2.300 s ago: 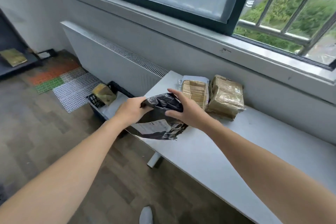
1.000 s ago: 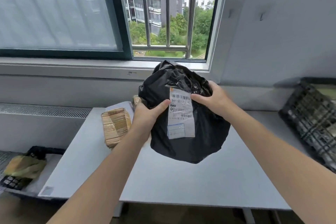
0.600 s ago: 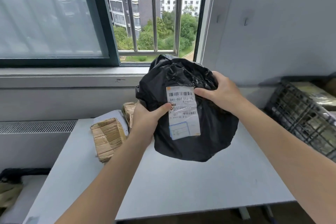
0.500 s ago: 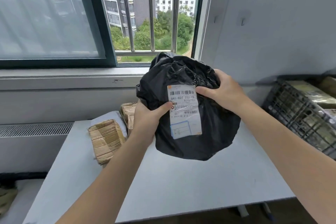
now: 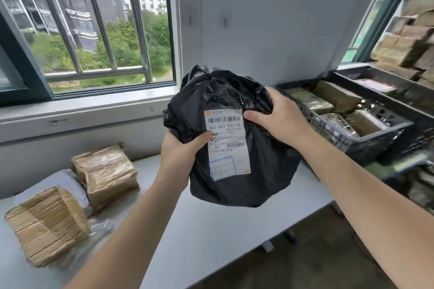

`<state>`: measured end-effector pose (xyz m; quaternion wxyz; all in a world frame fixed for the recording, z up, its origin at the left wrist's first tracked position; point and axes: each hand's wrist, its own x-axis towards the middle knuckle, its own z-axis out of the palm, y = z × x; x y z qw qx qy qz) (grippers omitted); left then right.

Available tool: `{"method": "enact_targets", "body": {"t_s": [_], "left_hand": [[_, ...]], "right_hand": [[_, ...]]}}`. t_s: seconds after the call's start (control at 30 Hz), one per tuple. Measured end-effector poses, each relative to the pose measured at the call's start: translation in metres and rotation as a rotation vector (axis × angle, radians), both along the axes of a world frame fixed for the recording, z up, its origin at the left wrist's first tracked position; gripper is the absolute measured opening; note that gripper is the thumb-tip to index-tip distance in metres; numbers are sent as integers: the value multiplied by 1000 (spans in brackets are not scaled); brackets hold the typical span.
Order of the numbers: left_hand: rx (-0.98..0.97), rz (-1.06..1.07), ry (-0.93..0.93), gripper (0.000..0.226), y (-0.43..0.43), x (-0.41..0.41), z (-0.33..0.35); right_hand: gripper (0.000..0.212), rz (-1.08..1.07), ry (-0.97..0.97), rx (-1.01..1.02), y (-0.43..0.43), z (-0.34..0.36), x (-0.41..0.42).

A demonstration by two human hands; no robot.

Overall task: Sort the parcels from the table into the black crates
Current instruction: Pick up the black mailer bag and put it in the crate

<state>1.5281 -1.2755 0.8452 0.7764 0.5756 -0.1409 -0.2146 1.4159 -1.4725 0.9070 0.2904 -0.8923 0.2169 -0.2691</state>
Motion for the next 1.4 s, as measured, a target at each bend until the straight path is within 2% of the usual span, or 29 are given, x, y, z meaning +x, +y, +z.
{"method": "enact_targets", "body": {"t_s": [0.13,0.3,0.37,0.53,0.67,0.77,0.83,1.0,1.17,1.27,1.4], "left_hand": [[-2,-65,-41,50,-67,-34,8],[-15,-100,-98,52,-168,-92,22],[-29,-119,-104,52,-210,-119,27],[-47,-134,-132,53,-307,-174,38],[12,-105,-181,56,-377,-199,42],[128,-31,-273,78,-425,-209,43],[131,-23,-348,94,-456,-211,42],[198,-49,-578,103,-538,-205,45],[236,10,-733,113,-633,-196,61],[254,32,-741,113,-692,-191,72],[264,71,-723,101,-761,-190,76]], "right_hand": [[67,-62,-14,8,-60,3,-51],[105,-19,63,48,-150,11,-122],[111,-27,70,36,-190,16,-150],[110,-94,42,-33,-283,25,-209],[103,-109,34,-56,-349,22,-241],[101,-146,27,-73,-391,16,-256],[98,-167,18,-66,-418,12,-261],[91,-140,2,-81,-492,16,-265],[77,-135,-29,-204,-582,37,-261],[80,-157,-26,-247,-640,51,-252],[82,-154,-11,-300,-713,58,-246]]}}
